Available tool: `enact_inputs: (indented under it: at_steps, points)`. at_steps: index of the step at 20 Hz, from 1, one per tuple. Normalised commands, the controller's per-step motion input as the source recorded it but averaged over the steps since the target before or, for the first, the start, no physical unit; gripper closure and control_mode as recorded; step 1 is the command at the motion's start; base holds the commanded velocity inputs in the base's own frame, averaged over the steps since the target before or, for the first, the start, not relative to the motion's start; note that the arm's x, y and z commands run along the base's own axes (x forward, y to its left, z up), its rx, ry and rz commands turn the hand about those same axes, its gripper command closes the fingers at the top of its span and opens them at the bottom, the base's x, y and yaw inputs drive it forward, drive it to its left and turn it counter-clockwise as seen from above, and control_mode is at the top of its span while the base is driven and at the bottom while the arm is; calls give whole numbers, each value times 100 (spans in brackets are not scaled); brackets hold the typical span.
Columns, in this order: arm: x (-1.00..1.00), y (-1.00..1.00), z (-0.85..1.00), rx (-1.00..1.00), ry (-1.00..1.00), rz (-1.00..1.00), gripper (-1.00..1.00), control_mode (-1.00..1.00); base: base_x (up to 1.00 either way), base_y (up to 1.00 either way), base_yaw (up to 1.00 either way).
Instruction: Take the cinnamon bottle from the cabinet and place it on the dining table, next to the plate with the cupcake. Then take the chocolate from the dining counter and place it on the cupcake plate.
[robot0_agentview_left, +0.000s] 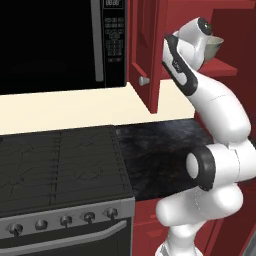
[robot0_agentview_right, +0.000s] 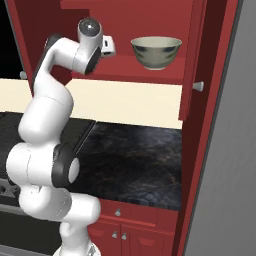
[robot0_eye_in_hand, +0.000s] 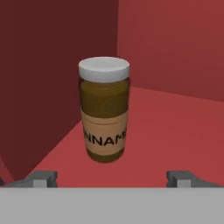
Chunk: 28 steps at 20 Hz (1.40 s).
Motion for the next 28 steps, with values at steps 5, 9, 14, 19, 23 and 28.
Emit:
enact_inputs:
  at_steps: [5, 9, 14, 19, 23, 28]
  points:
    - [41, 14, 0, 9, 0, 0, -100, -100, 0, 0, 0]
    - [45, 0, 0, 6, 0, 0, -100, -100, 0, 0, 0]
    - [42, 8, -2, 0, 0, 0, -100, -100, 0, 0, 0]
    - [23, 15, 0, 0, 0, 0, -100, -100, 0, 0, 0]
    - [10, 31, -9, 0, 0, 0, 100, -100, 0, 0, 0]
    - [1, 17, -4, 0, 2, 0, 100, -100, 0, 0, 0]
